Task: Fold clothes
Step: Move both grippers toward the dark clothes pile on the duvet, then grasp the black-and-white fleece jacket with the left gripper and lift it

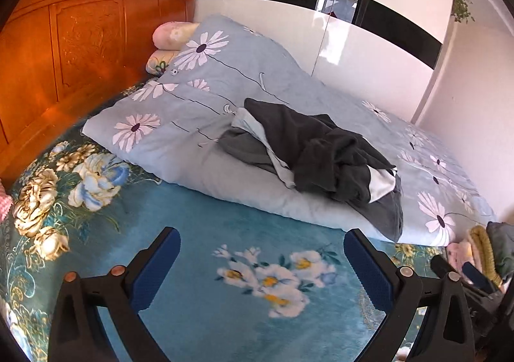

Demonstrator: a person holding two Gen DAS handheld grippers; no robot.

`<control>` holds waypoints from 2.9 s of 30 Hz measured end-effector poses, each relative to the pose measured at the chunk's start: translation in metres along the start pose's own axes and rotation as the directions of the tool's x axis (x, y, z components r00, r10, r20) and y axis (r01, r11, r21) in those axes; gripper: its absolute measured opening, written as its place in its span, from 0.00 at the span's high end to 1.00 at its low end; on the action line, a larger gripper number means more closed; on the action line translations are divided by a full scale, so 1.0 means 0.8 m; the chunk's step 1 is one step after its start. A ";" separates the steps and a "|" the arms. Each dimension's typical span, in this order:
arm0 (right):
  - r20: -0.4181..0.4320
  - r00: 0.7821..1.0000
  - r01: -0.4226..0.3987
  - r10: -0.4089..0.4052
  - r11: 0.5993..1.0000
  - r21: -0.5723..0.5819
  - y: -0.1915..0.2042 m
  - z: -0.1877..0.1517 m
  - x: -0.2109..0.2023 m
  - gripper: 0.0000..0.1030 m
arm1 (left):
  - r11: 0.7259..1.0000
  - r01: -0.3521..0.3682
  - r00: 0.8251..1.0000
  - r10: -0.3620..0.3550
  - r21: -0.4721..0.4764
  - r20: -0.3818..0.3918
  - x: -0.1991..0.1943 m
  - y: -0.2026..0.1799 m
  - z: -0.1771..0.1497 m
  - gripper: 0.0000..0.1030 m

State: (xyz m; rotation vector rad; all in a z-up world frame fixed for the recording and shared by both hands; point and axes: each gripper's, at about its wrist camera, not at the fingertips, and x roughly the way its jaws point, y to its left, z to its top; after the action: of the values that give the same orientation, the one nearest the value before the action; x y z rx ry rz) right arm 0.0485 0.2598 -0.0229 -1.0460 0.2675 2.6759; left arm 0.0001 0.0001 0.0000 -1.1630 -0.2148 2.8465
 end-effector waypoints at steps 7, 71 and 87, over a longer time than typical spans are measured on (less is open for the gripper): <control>-0.023 0.998 -0.057 0.058 0.998 0.026 -0.019 -0.004 -0.005 0.00 | 0.997 -0.024 0.999 0.022 0.069 0.036 0.006 -0.035 -0.029 0.00; -0.218 0.976 -0.032 0.015 0.997 -0.076 0.041 0.003 0.129 0.00 | 0.970 0.091 0.990 -0.114 -0.224 -0.089 0.134 0.006 -0.077 0.00; -0.320 0.929 0.200 -0.184 0.980 0.015 -0.042 -0.083 0.133 0.00 | 0.981 0.192 0.977 -0.194 -0.031 -0.091 0.255 -0.050 0.039 0.00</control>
State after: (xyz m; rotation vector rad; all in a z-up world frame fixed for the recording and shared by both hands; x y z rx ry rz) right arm 0.0257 0.2925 -0.1464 -1.4102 0.2711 2.3106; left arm -0.1676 0.0584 -0.1132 -1.2038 -0.3346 2.6226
